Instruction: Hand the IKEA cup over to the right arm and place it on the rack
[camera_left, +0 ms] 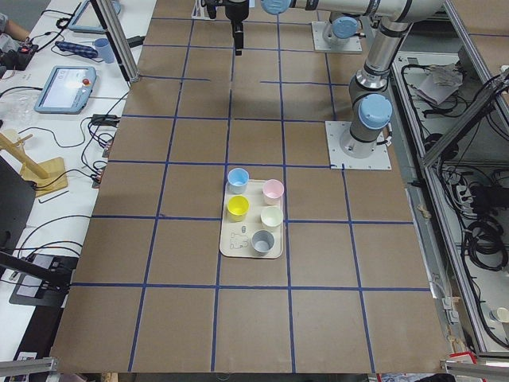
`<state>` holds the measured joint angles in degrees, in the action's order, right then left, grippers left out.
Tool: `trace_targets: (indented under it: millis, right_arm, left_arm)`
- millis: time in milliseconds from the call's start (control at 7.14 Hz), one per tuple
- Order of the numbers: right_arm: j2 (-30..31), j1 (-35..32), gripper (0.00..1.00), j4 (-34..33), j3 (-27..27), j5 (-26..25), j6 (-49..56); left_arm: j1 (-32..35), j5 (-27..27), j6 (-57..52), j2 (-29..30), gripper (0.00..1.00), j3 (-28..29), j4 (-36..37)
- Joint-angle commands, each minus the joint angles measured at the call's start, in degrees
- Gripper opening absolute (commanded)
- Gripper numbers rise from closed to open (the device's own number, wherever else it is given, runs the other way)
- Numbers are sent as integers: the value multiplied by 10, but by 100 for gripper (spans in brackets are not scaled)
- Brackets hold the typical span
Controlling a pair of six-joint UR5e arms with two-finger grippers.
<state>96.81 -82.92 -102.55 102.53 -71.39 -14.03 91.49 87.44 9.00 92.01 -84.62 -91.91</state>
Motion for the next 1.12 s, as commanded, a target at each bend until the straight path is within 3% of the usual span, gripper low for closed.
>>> trace_targets:
  millis: [0,280,701,981]
  right_arm:
    - [-1,3,42,12,-1,-118,101]
    - [-18,14,42,4,-7,-148,161]
    - [-88,64,38,3,-69,-161,307]
    - [-116,124,38,-46,-73,-162,401]
  left_arm:
    - [20,1,-2,7,100,4,6]
    - [20,1,-6,6,100,2,13]
    - [18,1,-8,2,100,0,13]
    - [16,1,-8,2,100,0,13]
